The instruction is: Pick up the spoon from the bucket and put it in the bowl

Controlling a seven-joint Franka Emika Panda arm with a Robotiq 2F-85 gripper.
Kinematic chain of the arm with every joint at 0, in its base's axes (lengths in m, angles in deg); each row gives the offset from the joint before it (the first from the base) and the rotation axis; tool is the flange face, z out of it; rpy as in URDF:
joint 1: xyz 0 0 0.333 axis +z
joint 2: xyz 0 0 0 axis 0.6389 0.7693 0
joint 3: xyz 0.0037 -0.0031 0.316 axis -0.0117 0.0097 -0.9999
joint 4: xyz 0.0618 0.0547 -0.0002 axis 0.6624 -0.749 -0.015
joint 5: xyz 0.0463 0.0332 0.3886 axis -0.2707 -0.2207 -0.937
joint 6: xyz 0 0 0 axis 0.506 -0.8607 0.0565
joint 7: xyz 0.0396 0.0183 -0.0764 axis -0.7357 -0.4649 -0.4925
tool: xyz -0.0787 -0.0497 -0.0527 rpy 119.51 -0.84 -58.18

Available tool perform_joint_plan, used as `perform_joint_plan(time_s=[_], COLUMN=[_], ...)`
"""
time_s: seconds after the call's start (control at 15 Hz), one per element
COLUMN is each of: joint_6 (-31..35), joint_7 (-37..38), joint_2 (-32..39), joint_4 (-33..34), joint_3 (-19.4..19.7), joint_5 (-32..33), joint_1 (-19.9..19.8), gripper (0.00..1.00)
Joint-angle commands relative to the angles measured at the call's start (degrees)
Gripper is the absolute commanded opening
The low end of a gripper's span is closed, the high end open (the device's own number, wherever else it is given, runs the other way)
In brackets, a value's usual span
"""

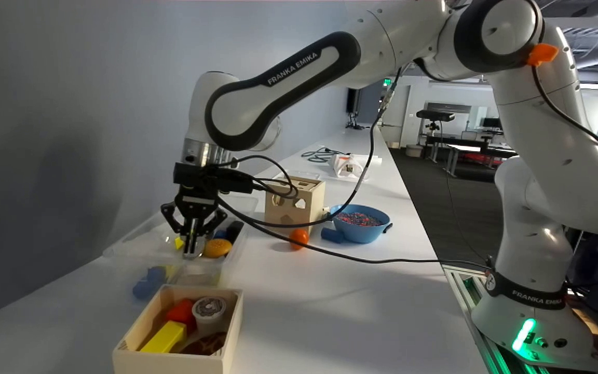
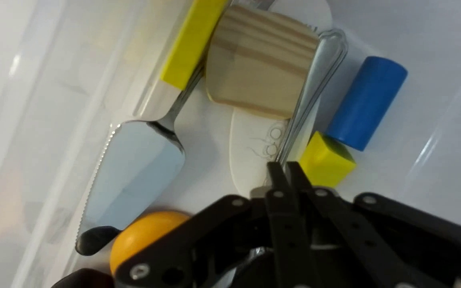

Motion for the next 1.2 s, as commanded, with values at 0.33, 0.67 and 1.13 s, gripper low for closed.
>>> perform_joint_plan(time_s=[0.33,0.67,1.13], joint_6=[2.68,3.53,-0.75], joint_7=[7.24,10.81,11.33], joint_2=[-1.80,-0.48,3.97], joint_4=[-4.72,-4.30,0.97], joint_3=[1.98,2.89,2.45], joint_5=[2.50,3.64,2.36], joint_1=[0.87,0.66,-0.90], gripper=[0.76,1.00,0.87])
